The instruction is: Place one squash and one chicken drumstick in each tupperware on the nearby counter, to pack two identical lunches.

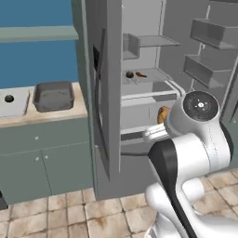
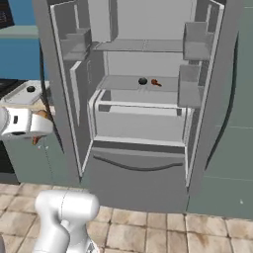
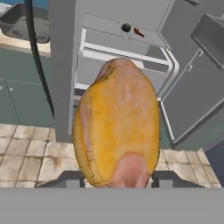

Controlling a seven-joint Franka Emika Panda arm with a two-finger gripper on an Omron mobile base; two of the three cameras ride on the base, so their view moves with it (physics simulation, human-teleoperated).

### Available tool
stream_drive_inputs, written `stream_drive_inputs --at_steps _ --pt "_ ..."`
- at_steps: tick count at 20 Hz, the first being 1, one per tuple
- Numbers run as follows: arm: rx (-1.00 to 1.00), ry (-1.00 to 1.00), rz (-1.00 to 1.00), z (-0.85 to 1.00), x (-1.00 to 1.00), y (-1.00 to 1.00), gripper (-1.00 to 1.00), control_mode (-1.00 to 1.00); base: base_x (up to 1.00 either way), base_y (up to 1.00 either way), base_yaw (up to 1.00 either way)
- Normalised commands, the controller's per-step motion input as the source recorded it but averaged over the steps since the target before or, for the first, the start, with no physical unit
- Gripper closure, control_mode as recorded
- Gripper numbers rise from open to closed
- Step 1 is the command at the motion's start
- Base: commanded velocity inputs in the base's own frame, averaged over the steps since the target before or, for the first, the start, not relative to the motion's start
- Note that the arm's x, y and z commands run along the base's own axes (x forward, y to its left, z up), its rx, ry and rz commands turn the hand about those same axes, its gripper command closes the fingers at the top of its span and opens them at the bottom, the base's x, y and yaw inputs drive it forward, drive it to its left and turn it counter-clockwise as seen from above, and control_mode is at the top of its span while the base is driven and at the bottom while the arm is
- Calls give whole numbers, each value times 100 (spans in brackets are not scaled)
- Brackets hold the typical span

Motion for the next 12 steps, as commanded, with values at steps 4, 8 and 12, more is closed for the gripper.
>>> stream_drive_inputs --at_steps 4,8,12 --pt "0 0 0 0 0 0 100 100 -23 100 -6" --pt "0 0 0 0 0 0 100 100 -21 100 -6" --pt "0 0 0 0 0 0 100 100 -4 100 -7"
